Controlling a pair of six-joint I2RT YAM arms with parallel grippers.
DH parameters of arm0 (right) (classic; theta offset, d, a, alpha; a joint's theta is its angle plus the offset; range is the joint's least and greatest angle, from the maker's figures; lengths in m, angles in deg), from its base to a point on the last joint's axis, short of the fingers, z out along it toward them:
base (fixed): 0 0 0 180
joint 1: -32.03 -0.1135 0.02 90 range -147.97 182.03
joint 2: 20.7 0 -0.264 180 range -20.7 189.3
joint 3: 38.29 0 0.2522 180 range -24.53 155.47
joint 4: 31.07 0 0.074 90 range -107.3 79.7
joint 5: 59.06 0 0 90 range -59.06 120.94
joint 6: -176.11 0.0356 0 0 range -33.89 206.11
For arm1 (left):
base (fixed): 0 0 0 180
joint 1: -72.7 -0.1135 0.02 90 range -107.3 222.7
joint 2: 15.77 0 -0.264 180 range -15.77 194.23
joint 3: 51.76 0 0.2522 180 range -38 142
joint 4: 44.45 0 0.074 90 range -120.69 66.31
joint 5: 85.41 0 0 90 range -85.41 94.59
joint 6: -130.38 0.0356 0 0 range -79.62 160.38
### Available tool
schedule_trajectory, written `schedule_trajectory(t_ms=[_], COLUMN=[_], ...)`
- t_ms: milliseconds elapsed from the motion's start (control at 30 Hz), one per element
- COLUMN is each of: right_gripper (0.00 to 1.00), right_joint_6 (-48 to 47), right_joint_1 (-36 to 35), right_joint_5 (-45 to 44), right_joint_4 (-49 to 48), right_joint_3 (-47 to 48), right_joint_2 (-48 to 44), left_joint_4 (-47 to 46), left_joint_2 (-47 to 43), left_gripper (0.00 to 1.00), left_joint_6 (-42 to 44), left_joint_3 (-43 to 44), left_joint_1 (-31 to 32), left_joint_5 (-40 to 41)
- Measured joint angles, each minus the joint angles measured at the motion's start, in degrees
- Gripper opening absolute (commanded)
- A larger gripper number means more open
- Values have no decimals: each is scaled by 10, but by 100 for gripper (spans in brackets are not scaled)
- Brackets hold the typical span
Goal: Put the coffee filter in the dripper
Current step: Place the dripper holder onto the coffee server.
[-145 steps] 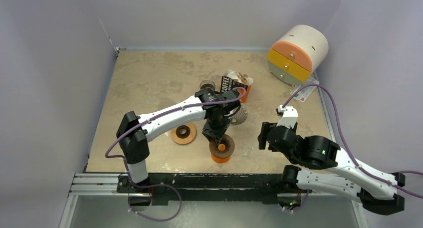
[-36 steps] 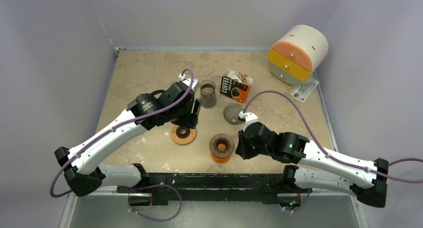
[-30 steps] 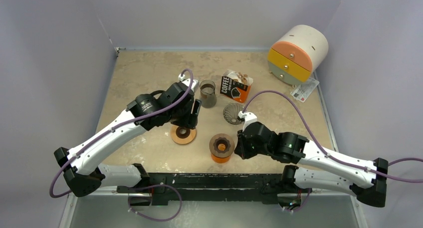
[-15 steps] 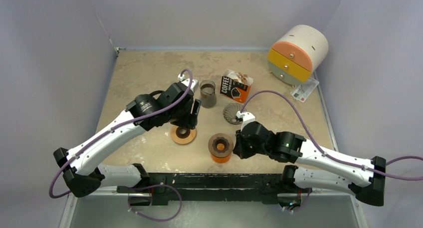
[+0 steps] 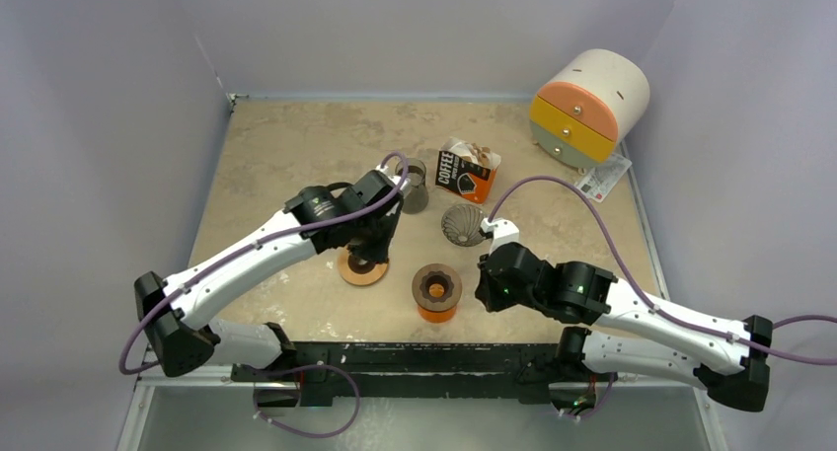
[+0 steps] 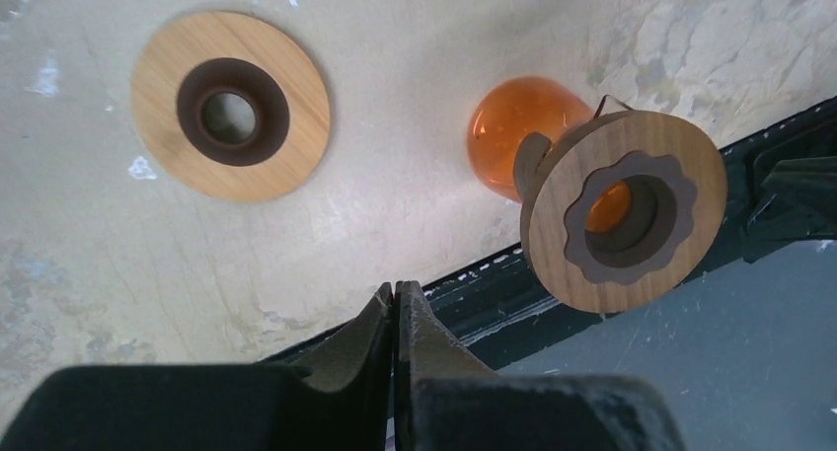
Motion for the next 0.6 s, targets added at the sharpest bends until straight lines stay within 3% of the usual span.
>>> schedule_trajectory(t_ms=[600], right_gripper=[0], right_joint_6=[0], right_joint_1=[0], right_joint_5=[-22], right_joint_4=[10], right_joint_3=[2], right_joint_2=[-3], left_joint_4=[-63], left_joint_2=[59], left_gripper=[0], left_joint_6=[-30], left_joint_3=[-86], left_joint_1=[29], left_joint_5=[-163])
